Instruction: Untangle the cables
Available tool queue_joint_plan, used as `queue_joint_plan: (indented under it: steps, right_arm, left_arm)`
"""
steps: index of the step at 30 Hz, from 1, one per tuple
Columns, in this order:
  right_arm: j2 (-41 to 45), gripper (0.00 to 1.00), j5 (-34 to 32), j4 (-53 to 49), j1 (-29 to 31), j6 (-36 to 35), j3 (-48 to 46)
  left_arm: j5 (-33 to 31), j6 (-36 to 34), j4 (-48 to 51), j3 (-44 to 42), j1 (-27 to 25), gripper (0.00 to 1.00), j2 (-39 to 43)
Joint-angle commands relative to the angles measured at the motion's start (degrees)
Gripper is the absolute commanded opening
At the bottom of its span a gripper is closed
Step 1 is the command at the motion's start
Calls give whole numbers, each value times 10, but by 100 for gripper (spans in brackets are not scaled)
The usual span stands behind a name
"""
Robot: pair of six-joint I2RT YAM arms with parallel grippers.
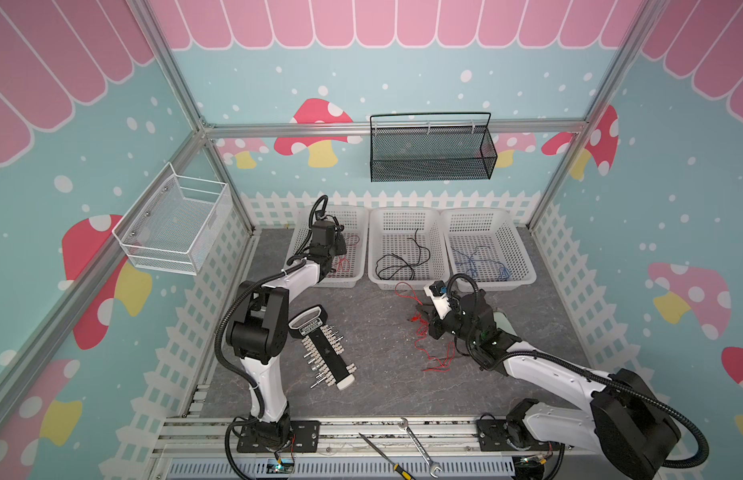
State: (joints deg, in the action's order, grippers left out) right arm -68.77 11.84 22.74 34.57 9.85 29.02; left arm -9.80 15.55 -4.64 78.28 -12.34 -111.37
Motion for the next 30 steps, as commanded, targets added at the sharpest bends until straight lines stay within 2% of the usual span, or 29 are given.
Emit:
queue_joint_plan:
  steps: [1,6,12,25,30]
  right_arm:
    - [-2,0,4,13,2,-9,19]
    - [2,0,3,12,2,-13,18]
    - [-2,0,-1,19,3,-12,23]
    - [-44,0,13,27,3,-21,60]
    - [-63,0,19,28,2,-36,72]
  left_arm:
    - [17,2,-5,-6,3,41,22]
    - [42,2,-19,-36,2,47,58]
    - [67,0,-27,-88,-13,61,119]
    - [77,14,-45,-290,-97,64,318]
    - [131,27,-84,-394,-109,64,400]
